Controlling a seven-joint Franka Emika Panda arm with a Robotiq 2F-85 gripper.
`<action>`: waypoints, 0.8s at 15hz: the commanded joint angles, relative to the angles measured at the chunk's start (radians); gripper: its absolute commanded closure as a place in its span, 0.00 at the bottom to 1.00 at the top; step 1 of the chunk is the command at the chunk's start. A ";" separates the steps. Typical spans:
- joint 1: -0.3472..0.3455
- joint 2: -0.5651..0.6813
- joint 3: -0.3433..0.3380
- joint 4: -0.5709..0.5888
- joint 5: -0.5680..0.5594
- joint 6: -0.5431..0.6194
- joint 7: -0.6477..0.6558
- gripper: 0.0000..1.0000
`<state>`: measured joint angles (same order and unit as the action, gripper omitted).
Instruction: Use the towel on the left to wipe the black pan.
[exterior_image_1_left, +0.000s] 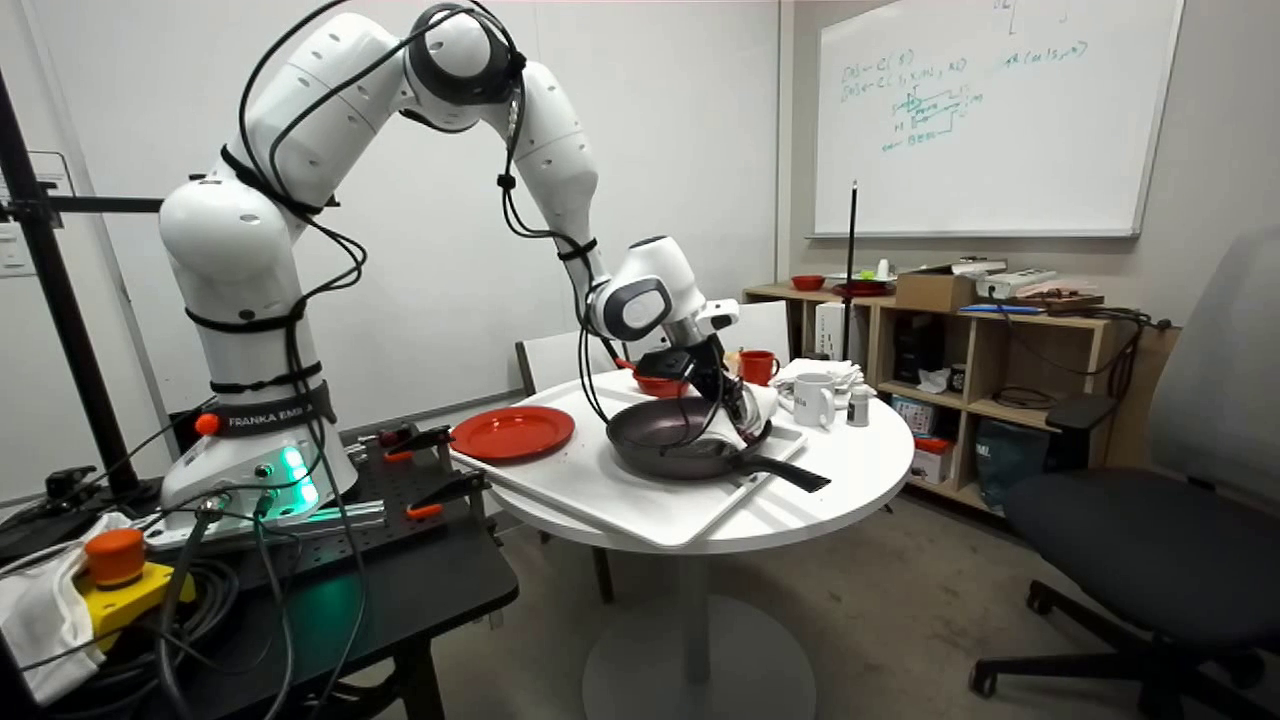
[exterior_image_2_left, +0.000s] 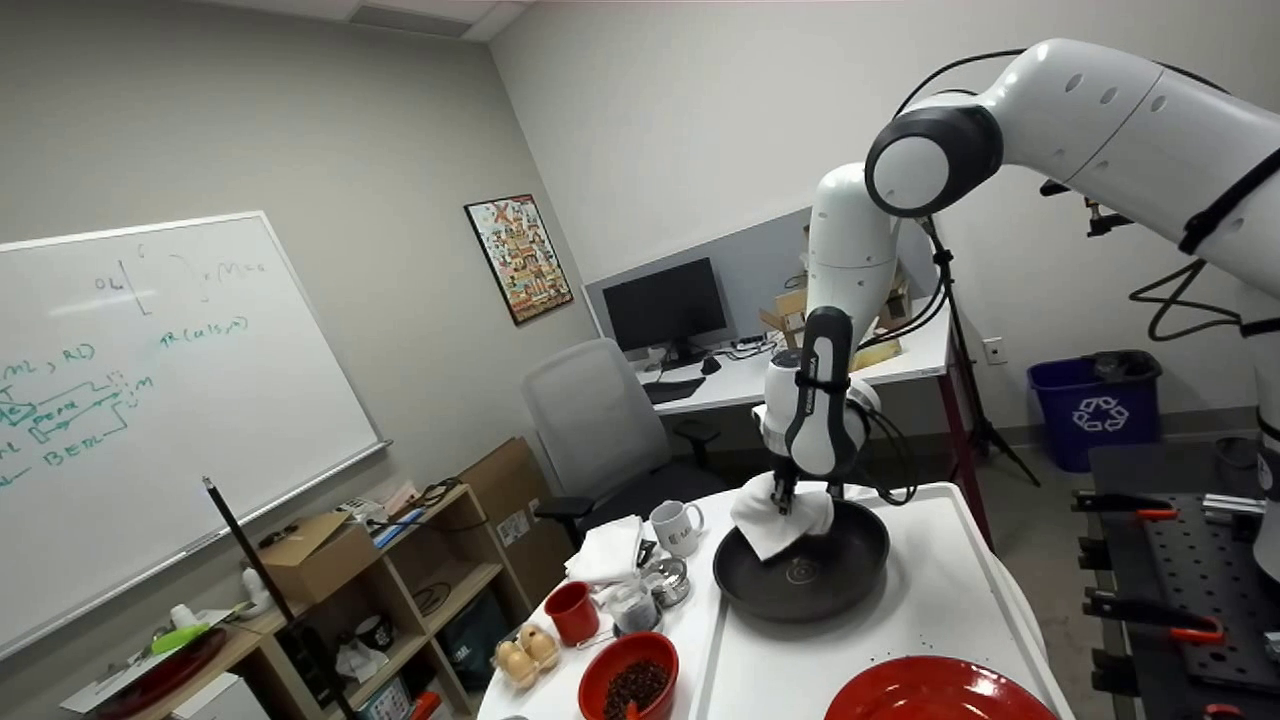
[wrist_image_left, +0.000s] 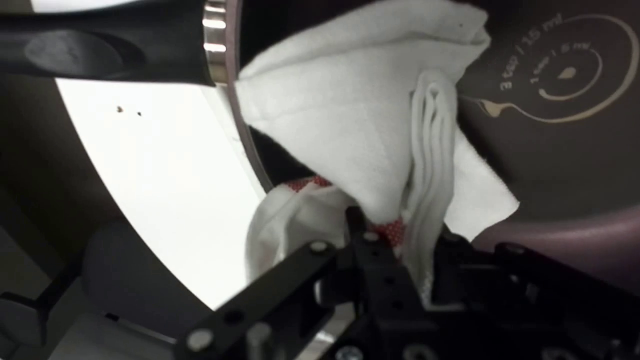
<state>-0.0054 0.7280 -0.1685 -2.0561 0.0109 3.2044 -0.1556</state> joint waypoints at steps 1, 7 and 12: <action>0.119 0.045 -0.111 0.016 -0.024 0.005 0.062 0.96; 0.275 0.086 -0.201 0.014 -0.024 0.016 0.101 0.96; 0.331 0.096 -0.204 0.008 -0.030 0.016 0.102 0.96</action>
<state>0.2957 0.8070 -0.3557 -2.0546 0.0080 3.2054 -0.0823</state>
